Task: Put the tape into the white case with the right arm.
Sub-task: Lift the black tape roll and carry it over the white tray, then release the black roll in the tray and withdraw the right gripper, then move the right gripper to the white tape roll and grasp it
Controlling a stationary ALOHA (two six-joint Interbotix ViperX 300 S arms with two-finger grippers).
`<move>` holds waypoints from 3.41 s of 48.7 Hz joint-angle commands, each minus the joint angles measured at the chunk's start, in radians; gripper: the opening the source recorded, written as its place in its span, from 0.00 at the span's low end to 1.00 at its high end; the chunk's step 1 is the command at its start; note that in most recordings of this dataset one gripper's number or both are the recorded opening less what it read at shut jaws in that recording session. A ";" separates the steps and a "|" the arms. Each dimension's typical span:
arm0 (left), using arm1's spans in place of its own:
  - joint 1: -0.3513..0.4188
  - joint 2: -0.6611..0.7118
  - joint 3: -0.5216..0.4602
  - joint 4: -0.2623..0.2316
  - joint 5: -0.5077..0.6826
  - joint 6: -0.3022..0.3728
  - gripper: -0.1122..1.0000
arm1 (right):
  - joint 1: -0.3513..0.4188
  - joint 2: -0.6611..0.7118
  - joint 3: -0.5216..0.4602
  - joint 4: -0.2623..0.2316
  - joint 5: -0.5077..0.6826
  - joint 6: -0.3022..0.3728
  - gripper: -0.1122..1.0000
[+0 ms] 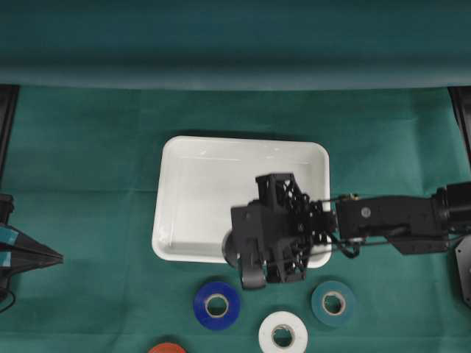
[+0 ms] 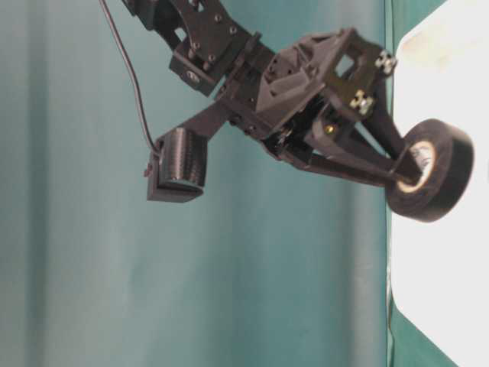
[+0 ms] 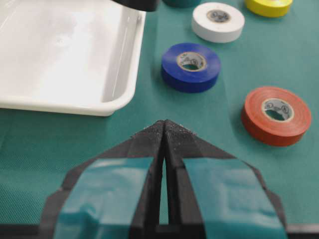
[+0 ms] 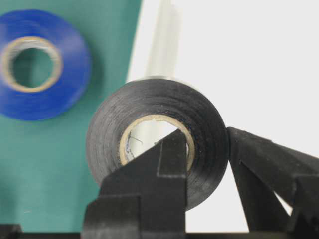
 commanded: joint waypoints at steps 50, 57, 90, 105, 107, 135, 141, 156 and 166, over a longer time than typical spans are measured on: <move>0.000 0.008 -0.009 -0.002 -0.009 -0.002 0.10 | -0.058 0.012 0.021 -0.003 -0.044 0.035 0.76; 0.000 0.005 -0.009 -0.002 -0.008 -0.002 0.10 | -0.058 -0.031 0.078 -0.003 -0.035 0.035 0.76; 0.000 -0.011 -0.008 -0.002 -0.003 -0.002 0.10 | -0.058 -0.572 0.607 -0.003 -0.124 0.127 0.76; 0.000 -0.011 -0.008 -0.002 -0.003 -0.002 0.10 | -0.058 -0.854 0.779 -0.002 -0.132 0.127 0.74; 0.002 -0.011 -0.008 -0.002 -0.003 -0.002 0.10 | -0.058 -0.868 0.787 -0.003 -0.130 0.127 0.74; 0.011 -0.012 -0.006 -0.002 -0.003 -0.002 0.10 | 0.120 -0.881 0.815 0.003 -0.130 0.130 0.74; 0.011 -0.011 -0.008 -0.002 -0.003 -0.002 0.10 | 0.199 -0.884 0.822 0.005 -0.135 0.150 0.74; 0.011 -0.011 -0.008 -0.002 -0.003 -0.002 0.10 | 0.311 -0.884 0.825 0.003 -0.133 0.170 0.69; 0.011 -0.011 -0.008 -0.002 -0.003 -0.002 0.10 | 0.313 -0.881 0.824 0.003 -0.135 0.170 0.69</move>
